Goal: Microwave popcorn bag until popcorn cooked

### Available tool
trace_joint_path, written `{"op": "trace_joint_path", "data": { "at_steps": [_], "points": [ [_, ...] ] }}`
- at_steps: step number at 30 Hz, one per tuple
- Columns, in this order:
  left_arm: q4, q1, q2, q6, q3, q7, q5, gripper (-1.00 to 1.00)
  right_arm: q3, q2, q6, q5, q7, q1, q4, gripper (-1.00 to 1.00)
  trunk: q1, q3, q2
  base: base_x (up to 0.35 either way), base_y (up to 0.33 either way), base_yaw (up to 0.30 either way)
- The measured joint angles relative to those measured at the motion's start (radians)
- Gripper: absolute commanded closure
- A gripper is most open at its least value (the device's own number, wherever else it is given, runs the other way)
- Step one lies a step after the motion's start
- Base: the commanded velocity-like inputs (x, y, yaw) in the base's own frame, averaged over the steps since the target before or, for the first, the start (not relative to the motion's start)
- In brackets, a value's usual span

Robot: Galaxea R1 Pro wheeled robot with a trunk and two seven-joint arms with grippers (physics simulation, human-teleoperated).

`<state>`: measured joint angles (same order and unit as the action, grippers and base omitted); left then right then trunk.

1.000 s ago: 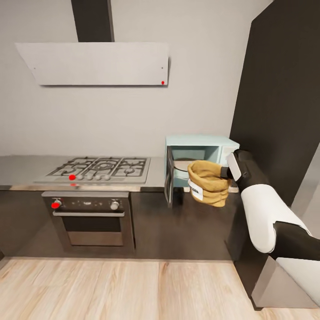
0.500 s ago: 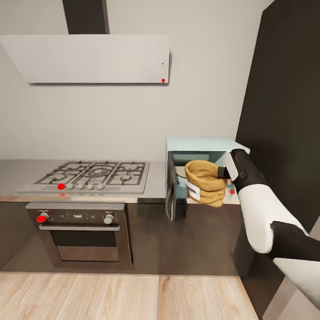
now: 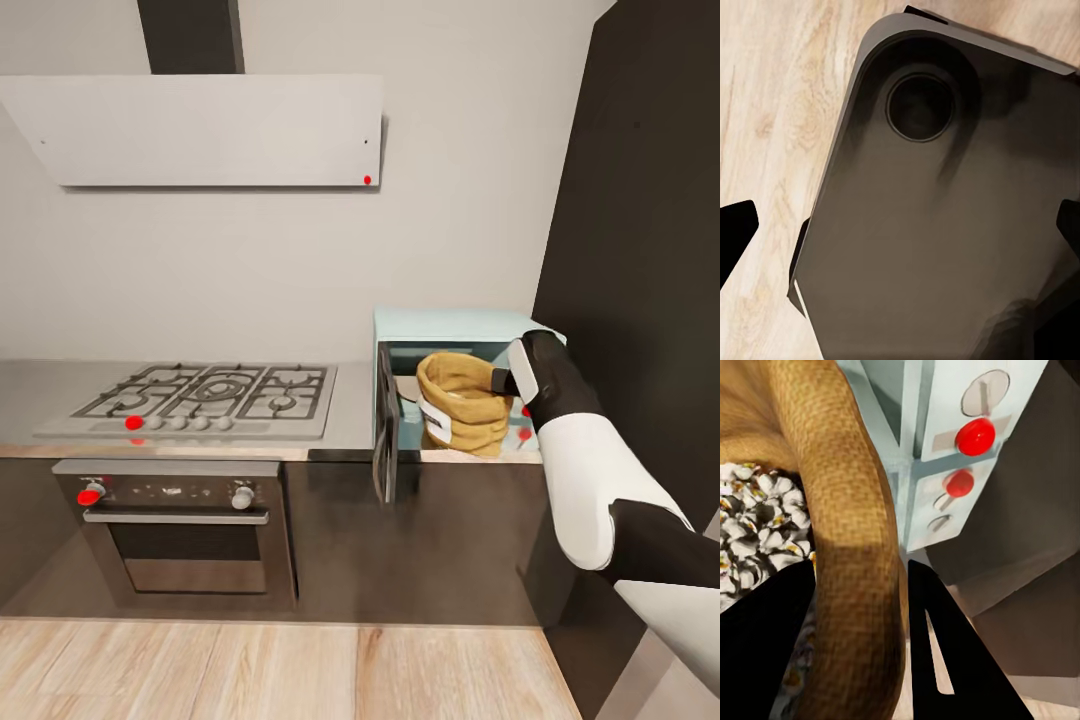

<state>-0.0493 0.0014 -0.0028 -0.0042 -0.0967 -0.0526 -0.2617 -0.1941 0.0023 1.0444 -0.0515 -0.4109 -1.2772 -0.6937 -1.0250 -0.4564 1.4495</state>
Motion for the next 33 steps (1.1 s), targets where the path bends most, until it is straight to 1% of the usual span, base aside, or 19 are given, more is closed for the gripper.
{"op": "trace_joint_path", "data": {
  "at_steps": [1, 2, 3, 4, 7, 15, 17, 21, 33],
  "points": [
    [0.000, 0.000, 0.000, 0.000, 0.000, 0.000, 0.000, -1.00, 0.001, 0.001, 0.000, 0.001, -0.001, 0.000, -0.006, 1.00, 0.000, 0.000, 0.000, 0.000, 0.000, 0.000],
    [-0.005, 0.000, 0.000, 0.000, -0.006, 0.004, 0.001, -1.00, -0.006, -0.004, 0.000, 0.001, -0.007, 0.000, -0.011, 1.00, 0.000, 0.000, 0.000, 0.000, 0.000, 0.000],
    [-0.004, 0.000, 0.000, 0.000, -0.006, 0.004, 0.001, -1.00, -0.011, -0.002, 0.000, -0.006, -0.003, -0.001, -0.017, 1.00, 0.000, 0.000, 0.000, 0.000, 0.000, 0.000],
    [-0.004, 0.000, 0.000, 0.000, -0.006, 0.004, 0.002, -1.00, -0.011, -0.001, 0.000, -0.010, -0.001, -0.001, -0.022, 1.00, 0.000, 0.000, 0.000, 0.000, 0.000, 0.000],
    [-0.003, 0.000, 0.000, 0.000, -0.006, 0.003, 0.001, -1.00, -0.001, -0.003, 0.000, 0.000, 0.001, 0.000, -0.018, 1.00, 0.000, 0.000, 0.000, 0.000, 0.000, 0.000],
    [-0.003, 0.000, 0.000, 0.000, -0.006, 0.003, 0.002, -1.00, 0.001, -0.010, 0.000, -0.003, 0.004, -0.001, -0.013, 1.00, 0.000, 0.000, 0.000, 0.000, 0.000, 0.000],
    [-0.003, 0.000, 0.000, 0.000, -0.006, 0.003, 0.001, -1.00, 0.001, -0.010, 0.000, -0.003, 0.004, -0.002, -0.017, 1.00, 0.000, 0.000, 0.000, 0.027, 0.000, 0.000],
    [-0.003, 0.000, 0.000, 0.000, -0.006, 0.003, 0.001, -1.00, 0.005, -0.007, 0.000, 0.001, 0.002, 0.000, -0.040, 1.00, 0.000, 0.000, 0.000, 0.218, 0.000, 0.000],
    [-0.003, 0.000, 0.000, 0.000, -0.005, 0.003, 0.002, -1.00, 0.006, -0.005, 0.000, 0.005, 0.001, -0.001, -0.039, 1.00, 0.000, 0.000, 0.000, 0.025, 0.000, 0.000]
  ]
}}
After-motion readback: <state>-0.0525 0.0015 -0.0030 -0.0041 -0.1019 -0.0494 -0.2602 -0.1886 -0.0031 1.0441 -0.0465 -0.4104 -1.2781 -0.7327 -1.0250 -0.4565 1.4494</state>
